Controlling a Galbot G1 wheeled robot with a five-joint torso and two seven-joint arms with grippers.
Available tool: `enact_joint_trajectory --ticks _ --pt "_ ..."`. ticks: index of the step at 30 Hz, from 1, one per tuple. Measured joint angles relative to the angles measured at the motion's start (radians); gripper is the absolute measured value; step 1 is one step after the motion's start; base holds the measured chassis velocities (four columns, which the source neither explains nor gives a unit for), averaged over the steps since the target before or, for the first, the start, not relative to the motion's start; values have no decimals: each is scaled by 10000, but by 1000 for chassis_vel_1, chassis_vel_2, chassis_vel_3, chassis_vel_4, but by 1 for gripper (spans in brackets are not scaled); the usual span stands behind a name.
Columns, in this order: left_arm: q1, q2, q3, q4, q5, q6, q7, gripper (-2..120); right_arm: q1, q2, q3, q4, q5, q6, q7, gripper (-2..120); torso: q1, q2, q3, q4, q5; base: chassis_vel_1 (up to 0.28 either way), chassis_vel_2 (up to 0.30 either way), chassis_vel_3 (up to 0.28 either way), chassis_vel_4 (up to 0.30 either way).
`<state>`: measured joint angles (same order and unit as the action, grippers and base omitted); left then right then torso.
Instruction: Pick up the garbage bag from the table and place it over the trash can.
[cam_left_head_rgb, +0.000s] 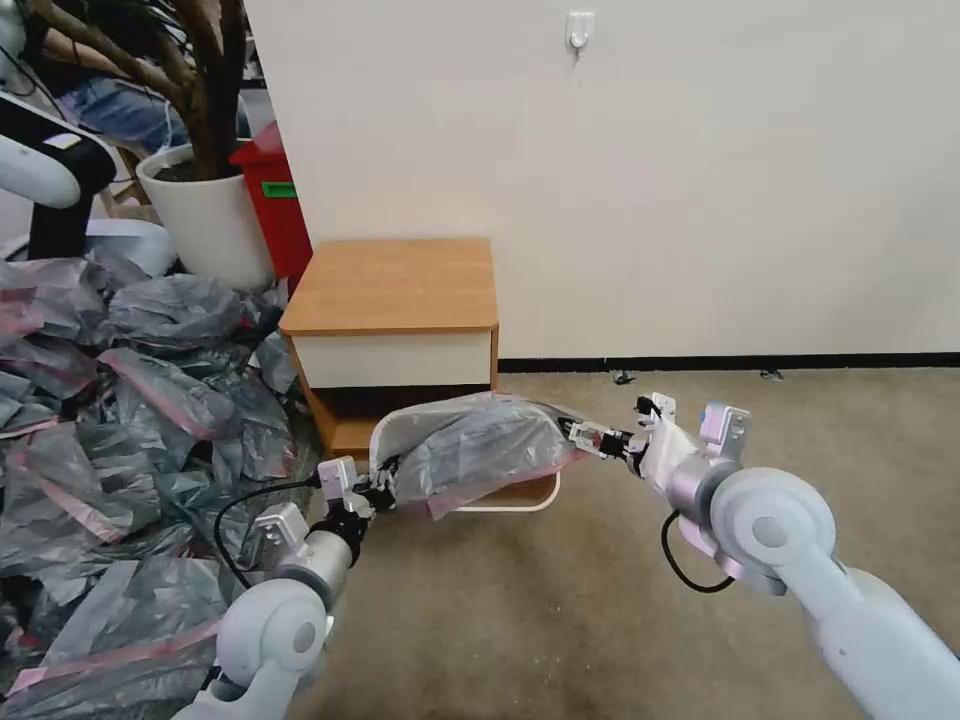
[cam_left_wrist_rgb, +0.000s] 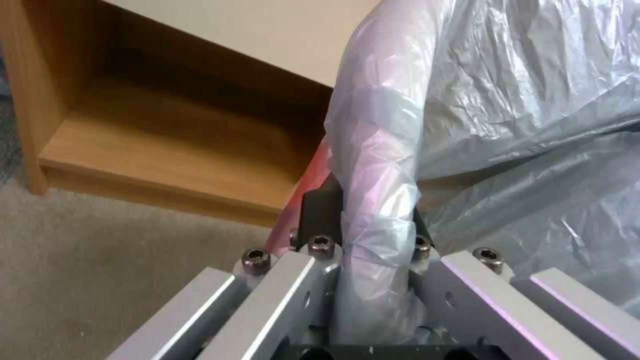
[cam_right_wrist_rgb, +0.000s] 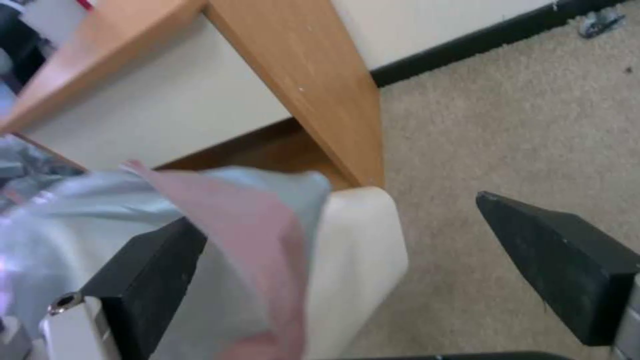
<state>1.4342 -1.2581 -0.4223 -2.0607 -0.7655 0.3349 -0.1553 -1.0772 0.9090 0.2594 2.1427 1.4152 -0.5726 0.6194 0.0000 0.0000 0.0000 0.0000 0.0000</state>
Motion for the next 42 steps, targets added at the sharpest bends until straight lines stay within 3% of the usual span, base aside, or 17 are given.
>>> enact_joint_trajectory --ticks 15,20,25,32,42 --pt "-72 -107 -93 106 -12 -106 -42 3 -651 445 1320 1173 969 -138 188 100 0 1 0 2 0 0 0 0 0" --pt "-211 -203 -180 172 -45 -187 -81 3 -1857 1178 1798 2189 1023 -63 403 100 0 1 0 -1 -1 0 0 0 0" --pt "-261 -287 -159 209 -48 -195 -133 3 -2672 2228 1341 3155 1767 -200 932 99 0 1 -1 -2 -3 0 0 0 0" --pt "-212 -325 -99 214 -42 -196 -269 3 -2171 3188 692 2670 2967 -116 1955 98 0 1 -1 1 -3 0 0 0 0" --pt "-225 -353 1 210 -12 -199 -276 3 -1617 3648 402 1603 2936 209 2174 97 0 0 0 1 -2 0 0 0 0"
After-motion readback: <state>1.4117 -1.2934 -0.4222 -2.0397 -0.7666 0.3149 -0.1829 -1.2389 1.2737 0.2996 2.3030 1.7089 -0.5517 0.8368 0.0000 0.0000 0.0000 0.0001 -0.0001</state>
